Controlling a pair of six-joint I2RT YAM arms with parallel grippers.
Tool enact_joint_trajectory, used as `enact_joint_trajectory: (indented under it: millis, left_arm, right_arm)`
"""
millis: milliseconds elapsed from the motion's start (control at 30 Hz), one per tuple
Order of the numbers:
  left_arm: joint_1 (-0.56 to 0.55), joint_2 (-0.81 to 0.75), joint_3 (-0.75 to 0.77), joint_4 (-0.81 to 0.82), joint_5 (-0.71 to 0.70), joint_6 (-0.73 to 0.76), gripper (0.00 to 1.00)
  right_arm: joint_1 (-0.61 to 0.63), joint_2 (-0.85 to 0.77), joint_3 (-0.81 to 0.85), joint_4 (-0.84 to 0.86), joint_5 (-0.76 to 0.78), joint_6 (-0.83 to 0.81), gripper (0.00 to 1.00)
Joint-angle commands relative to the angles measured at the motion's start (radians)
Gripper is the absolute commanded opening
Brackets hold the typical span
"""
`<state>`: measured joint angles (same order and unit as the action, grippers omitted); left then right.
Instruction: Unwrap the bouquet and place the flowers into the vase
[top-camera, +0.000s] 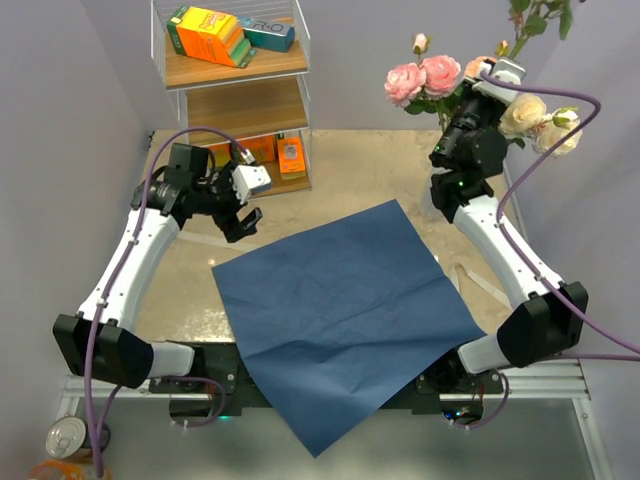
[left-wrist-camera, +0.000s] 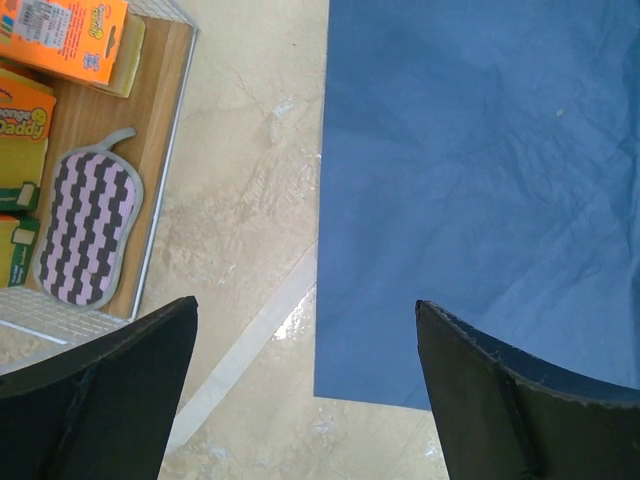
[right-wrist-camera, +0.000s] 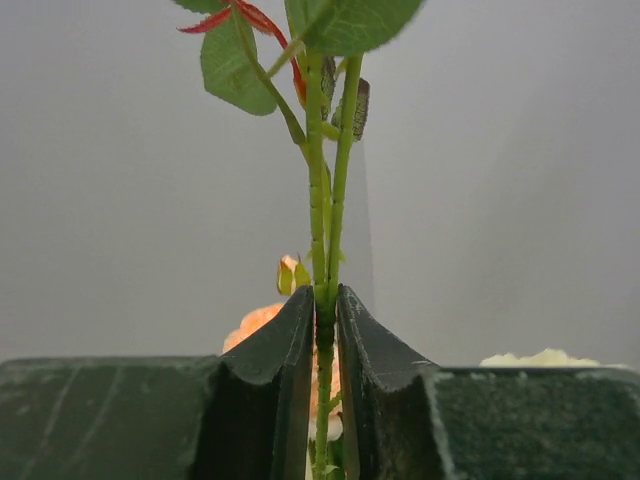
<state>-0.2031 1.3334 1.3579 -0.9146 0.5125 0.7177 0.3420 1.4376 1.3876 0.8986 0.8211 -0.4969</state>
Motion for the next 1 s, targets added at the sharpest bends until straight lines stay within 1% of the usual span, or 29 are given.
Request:
enact_joint_trajectory:
  millis: [0, 33, 67, 100, 133, 167, 267, 333, 367, 400, 433, 467, 500, 533, 567, 633, 667, 767, 833, 867, 967]
  left_arm:
    - [0.008, -0.059, 0.049, -0.004, 0.037, -0.017, 0.94]
    - [0.008, -0.062, 0.047, -0.009, 0.034, -0.015, 0.95]
    - [0.008, -0.066, 0.049, -0.013, 0.029, -0.011, 0.95]
    - [0.008, -0.075, 0.049, -0.024, 0.018, -0.001, 0.94]
    - [0.008, -0.08, 0.049, -0.027, 0.012, 0.003, 0.95]
    - [0.008, -0.086, 0.047, -0.03, 0.006, 0.006, 0.95]
    - [0.007, -0.1, 0.046, -0.041, 0.003, 0.011, 0.94]
    - [0.008, -0.106, 0.047, -0.043, 0.011, 0.006, 0.95]
    - [0.008, -0.106, 0.046, -0.041, 0.015, 0.002, 0.94]
    - [0.008, -0.106, 0.046, -0.043, 0.023, -0.009, 0.95]
    - [0.008, -0.105, 0.043, -0.038, 0.027, -0.017, 0.95]
    - [0.007, -0.103, 0.037, -0.024, 0.032, -0.039, 0.95]
    - [0.007, -0.097, 0.032, -0.012, 0.04, -0.055, 0.96]
    - [0.008, -0.094, 0.018, 0.002, 0.041, -0.072, 0.96]
    - [0.008, -0.089, 0.012, 0.028, 0.046, -0.108, 0.99]
    - [0.007, -0.063, 0.009, 0.04, 0.06, -0.138, 0.99]
    - [0.007, -0.047, 0.013, 0.045, 0.063, -0.165, 0.99]
    - [0.007, -0.03, 0.029, 0.059, 0.058, -0.21, 1.0]
    - [0.007, -0.031, 0.038, 0.057, 0.06, -0.219, 1.0]
    - [0.007, -0.037, 0.04, 0.059, 0.06, -0.224, 1.0]
    - [0.007, -0.063, 0.029, 0.071, 0.047, -0.21, 1.0]
  right_arm:
    - [0.002, 0.021, 0.018, -0.078, 0.036, -0.017, 0.24]
    - [0.003, 0.023, 0.005, -0.073, 0.045, -0.017, 0.4]
    - [0.002, 0.023, 0.005, -0.088, 0.061, -0.006, 0.48]
    - [0.002, 0.026, 0.013, -0.114, 0.072, 0.001, 0.53]
    - [0.003, 0.029, 0.039, -0.15, 0.081, 0.012, 0.63]
    - [0.002, 0.029, 0.056, -0.241, 0.087, 0.058, 0.65]
    - [0.003, -0.003, 0.085, -0.393, 0.104, 0.176, 0.68]
    - [0.006, -0.032, 0.087, -0.469, 0.078, 0.262, 0.72]
    - [0.006, -0.06, 0.088, -0.556, 0.064, 0.293, 0.74]
    - [0.015, -0.077, 0.091, -0.605, 0.05, 0.323, 0.81]
    - [0.02, -0.097, 0.085, -0.642, 0.014, 0.366, 0.84]
    - [0.038, -0.142, 0.073, -0.685, -0.011, 0.377, 0.97]
    - [0.051, -0.164, 0.061, -0.699, -0.032, 0.38, 0.99]
    - [0.06, -0.183, 0.044, -0.714, -0.083, 0.397, 0.99]
    - [0.074, -0.215, 0.051, -0.781, -0.106, 0.412, 0.99]
    - [0.084, -0.236, 0.098, -0.867, -0.143, 0.466, 0.99]
    - [0.094, -0.249, 0.116, -0.939, -0.164, 0.483, 0.99]
    - [0.12, -0.305, 0.159, -1.024, -0.253, 0.489, 0.99]
    - [0.143, -0.324, 0.22, -1.094, -0.263, 0.521, 0.99]
    - [0.175, -0.332, 0.237, -1.169, -0.255, 0.524, 0.99]
    - [0.268, -0.393, 0.214, -1.251, -0.212, 0.543, 0.99]
